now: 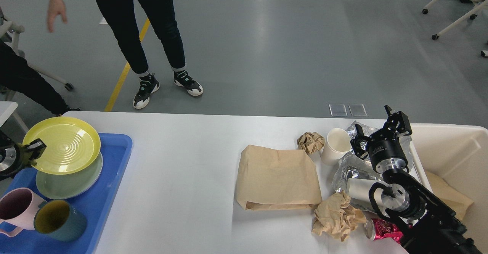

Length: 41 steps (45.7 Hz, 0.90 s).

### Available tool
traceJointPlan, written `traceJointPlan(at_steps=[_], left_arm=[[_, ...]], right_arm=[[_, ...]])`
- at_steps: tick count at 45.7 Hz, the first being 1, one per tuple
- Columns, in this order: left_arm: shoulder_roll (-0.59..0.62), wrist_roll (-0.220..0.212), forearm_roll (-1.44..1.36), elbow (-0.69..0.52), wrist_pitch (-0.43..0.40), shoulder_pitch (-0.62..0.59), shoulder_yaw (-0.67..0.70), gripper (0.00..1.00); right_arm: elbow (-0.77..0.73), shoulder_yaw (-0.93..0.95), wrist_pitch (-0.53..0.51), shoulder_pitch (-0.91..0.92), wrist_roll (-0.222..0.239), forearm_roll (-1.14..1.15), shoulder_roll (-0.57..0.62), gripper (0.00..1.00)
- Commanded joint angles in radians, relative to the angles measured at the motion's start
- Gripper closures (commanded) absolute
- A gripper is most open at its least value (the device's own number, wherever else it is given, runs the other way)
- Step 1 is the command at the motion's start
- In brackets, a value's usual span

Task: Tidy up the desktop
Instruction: 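Lift the yellow plate and lay it on the green plate, then release the yellow plate and raise the left gripper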

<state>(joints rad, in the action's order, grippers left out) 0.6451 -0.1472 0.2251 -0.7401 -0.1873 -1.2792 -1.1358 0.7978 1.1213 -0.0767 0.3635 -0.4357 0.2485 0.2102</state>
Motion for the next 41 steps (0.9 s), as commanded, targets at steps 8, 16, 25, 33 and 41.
traceJointPlan(at_steps=[8, 16, 25, 33, 41], left_arm=[[-0.032, 0.0, -0.004, 0.001, 0.019, 0.044, -0.001, 1.0], [-0.032, 0.001, -0.004, -0.002, 0.02, 0.041, 0.001, 0.67], [-0.033, 0.002, -0.004, -0.013, 0.017, 0.04, 0.021, 0.29], [-0.024, 0.002, -0.004, -0.018, 0.006, 0.035, 0.036, 0.22], [0.011, 0.0, -0.009, -0.033, 0.002, -0.035, 0.037, 0.14]], right_arm=[[0.0, 0.0, 0.0, 0.0, 0.0, 0.0, 0.0, 0.0], [0.0, 0.0, 0.0, 0.0, 0.0, 0.0, 0.0, 0.0], [0.0, 0.0, 0.0, 0.0, 0.0, 0.0, 0.0, 0.0], [0.0, 0.0, 0.0, 0.002, 0.0, 0.0, 0.0, 0.0], [0.0, 0.0, 0.0, 0.0, 0.0, 0.0, 0.0, 0.0]])
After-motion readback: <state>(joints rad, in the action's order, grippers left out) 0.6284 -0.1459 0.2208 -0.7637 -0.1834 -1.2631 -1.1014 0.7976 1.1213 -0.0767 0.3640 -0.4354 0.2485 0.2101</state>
